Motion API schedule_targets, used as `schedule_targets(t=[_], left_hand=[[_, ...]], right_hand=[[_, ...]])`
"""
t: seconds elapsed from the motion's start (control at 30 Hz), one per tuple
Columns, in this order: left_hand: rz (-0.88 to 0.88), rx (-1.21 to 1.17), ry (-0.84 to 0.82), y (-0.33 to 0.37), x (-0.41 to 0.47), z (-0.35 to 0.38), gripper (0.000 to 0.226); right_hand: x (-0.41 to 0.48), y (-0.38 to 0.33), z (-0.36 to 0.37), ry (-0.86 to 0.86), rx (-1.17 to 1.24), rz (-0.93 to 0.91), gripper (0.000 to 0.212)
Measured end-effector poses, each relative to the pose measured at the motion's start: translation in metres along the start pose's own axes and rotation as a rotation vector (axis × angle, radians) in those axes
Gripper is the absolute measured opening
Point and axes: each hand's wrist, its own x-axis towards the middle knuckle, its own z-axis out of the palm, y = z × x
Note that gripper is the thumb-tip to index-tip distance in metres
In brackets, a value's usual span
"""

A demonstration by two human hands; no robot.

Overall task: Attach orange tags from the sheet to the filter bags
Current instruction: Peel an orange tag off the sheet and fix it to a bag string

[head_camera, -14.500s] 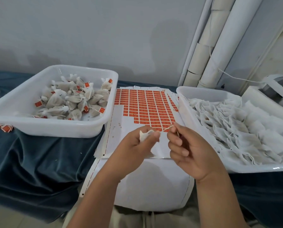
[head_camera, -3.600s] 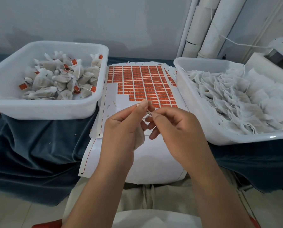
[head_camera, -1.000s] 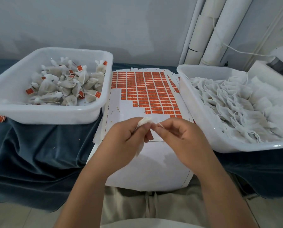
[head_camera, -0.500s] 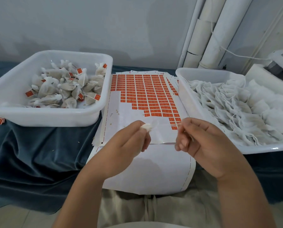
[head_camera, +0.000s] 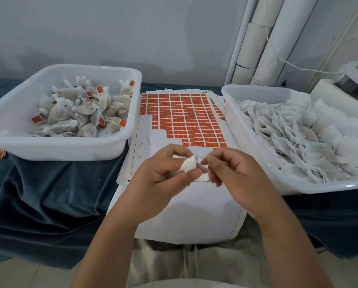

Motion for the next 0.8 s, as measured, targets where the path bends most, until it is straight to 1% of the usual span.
schedule_targets(t=[0.07, 0.13, 0.17, 0.23, 0.3, 0.37, 0.43, 0.5, 0.53, 0.57, 0.63, 0.67, 0.73, 0.8], left_hand=[[0.026, 0.007, 0.025, -0.004, 0.001, 0.000, 0.030], [0.063, -0.062, 0.000, -0.004, 0.002, 0.002, 0.021], [0.078, -0.090, 0.000, -0.003, 0.001, 0.004, 0.020], [0.067, -0.102, 0.051, 0.000, 0.001, 0.007, 0.020], [0.039, -0.021, 0.155, 0.001, 0.001, 0.008, 0.020], [0.019, 0.095, 0.245, 0.002, 0.001, 0.007, 0.021], [0.007, 0.203, 0.263, 0.001, 0.002, 0.006, 0.030], [-0.024, 0.339, 0.205, 0.002, 0.003, 0.006, 0.048], [-0.040, 0.407, 0.155, 0.004, 0.003, 0.006, 0.053], [-0.048, 0.467, 0.104, 0.006, 0.003, 0.006, 0.053], [-0.050, 0.545, 0.010, 0.008, 0.002, 0.004, 0.038], [-0.045, 0.585, -0.037, 0.010, 0.001, 0.003, 0.032], [-0.035, 0.651, -0.131, 0.010, -0.001, 0.004, 0.030], [-0.046, 0.607, -0.199, 0.010, -0.005, 0.005, 0.026]], right_hand=[[-0.004, -0.002, 0.009, -0.025, -0.011, -0.003, 0.015], [-0.006, -0.005, 0.016, -0.035, -0.022, -0.013, 0.016], [-0.007, -0.007, 0.019, -0.038, -0.030, -0.014, 0.011], [-0.008, -0.009, 0.022, -0.031, -0.062, -0.012, 0.013], [-0.012, -0.012, 0.021, -0.014, -0.118, 0.009, 0.013], [-0.017, -0.016, 0.018, 0.016, -0.225, -0.006, 0.014], [-0.023, -0.023, 0.014, 0.046, -0.386, -0.064, 0.016], [-0.026, -0.030, 0.011, 0.089, -0.597, -0.169, 0.018], [-0.027, -0.033, 0.008, 0.113, -0.685, -0.222, 0.019], [-0.027, -0.037, 0.006, 0.132, -0.740, -0.265, 0.019], [-0.024, -0.043, -0.002, 0.117, -0.769, -0.330, 0.018], [-0.022, -0.046, -0.005, 0.074, -0.779, -0.355, 0.017], [-0.016, -0.050, -0.009, -0.051, -0.814, -0.390, 0.017], [-0.009, -0.053, -0.009, -0.131, -0.801, -0.433, 0.014]])
